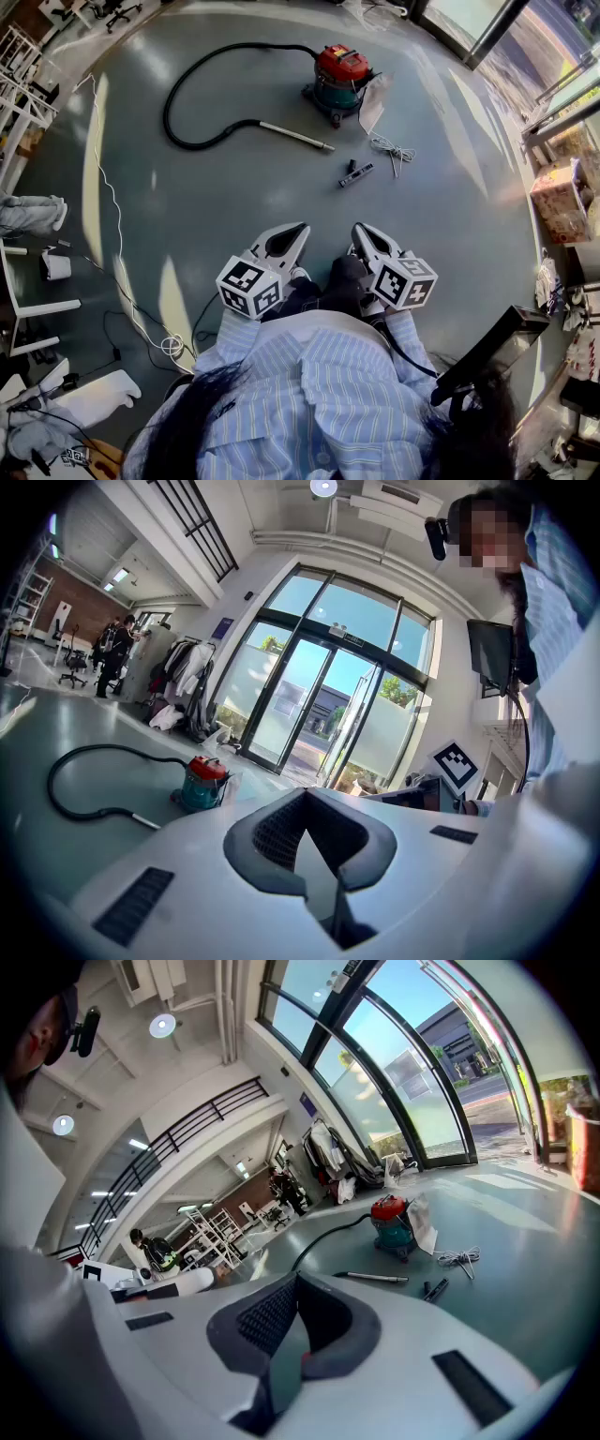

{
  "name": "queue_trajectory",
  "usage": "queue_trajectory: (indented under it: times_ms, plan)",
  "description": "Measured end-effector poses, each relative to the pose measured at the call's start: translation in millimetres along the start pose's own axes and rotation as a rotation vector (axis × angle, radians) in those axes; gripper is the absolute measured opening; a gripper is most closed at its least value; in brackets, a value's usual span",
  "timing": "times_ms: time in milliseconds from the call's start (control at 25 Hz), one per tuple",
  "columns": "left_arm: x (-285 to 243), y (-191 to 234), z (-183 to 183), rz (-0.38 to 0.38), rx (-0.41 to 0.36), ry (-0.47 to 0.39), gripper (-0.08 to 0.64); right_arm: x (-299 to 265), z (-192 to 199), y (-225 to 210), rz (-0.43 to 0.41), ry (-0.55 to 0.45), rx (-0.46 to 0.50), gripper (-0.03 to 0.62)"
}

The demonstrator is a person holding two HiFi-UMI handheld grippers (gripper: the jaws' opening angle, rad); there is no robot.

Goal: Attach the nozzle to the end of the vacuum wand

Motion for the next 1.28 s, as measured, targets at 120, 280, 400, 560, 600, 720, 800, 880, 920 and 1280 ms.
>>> queue_trajectory:
  times_ms: [120,280,400,560,600,720,800,880,920,1280]
  plan:
    - [1,1,2,0.001,-0.002,0.005,-0.003,-1,2,2,0.000,0.003,0.004,0.006]
    - [1,2,4,0.000,0.008,0.009,-0.003,-1,4,3,0.011,0.014,0.024,0.006]
    - [-1,3,4,0.003,0.027,0.013,-0.003,2,5,4,0.035,0.027,0.043,0.006]
    - [-12,4,7,0.023,0.074,0.031,-0.003,9,1,-1,0.069,0.022,0.040,0.006]
    - [-16,3,8,0.031,0.084,0.037,-0.003,11,0,-4,0.071,0.014,0.027,0.007]
    - [-34,2,12,0.051,0.107,0.061,-0.003,17,-6,-18,0.085,-0.010,-0.018,0.008]
    - [-49,3,12,0.060,0.121,0.082,-0.003,16,-11,-31,0.101,-0.010,-0.038,0.007]
    - [-66,5,11,0.066,0.134,0.100,-0.003,14,-18,-46,0.115,-0.002,-0.048,0.008]
    - [-76,7,9,0.069,0.140,0.107,-0.003,11,-23,-54,0.120,0.001,-0.051,0.008]
    - [-190,36,-30,0.070,0.155,0.166,-0.003,-36,-109,-145,0.115,0.024,-0.047,0.008]
Point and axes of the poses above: the fingertips, and each gripper's own axes: x backward along the fingers, y to its left, z out of its underside, the point moved 8 cm from there along x, backward along the fingers, and after that the axes turned 8 degrees about -z, right-handed, at the moved point
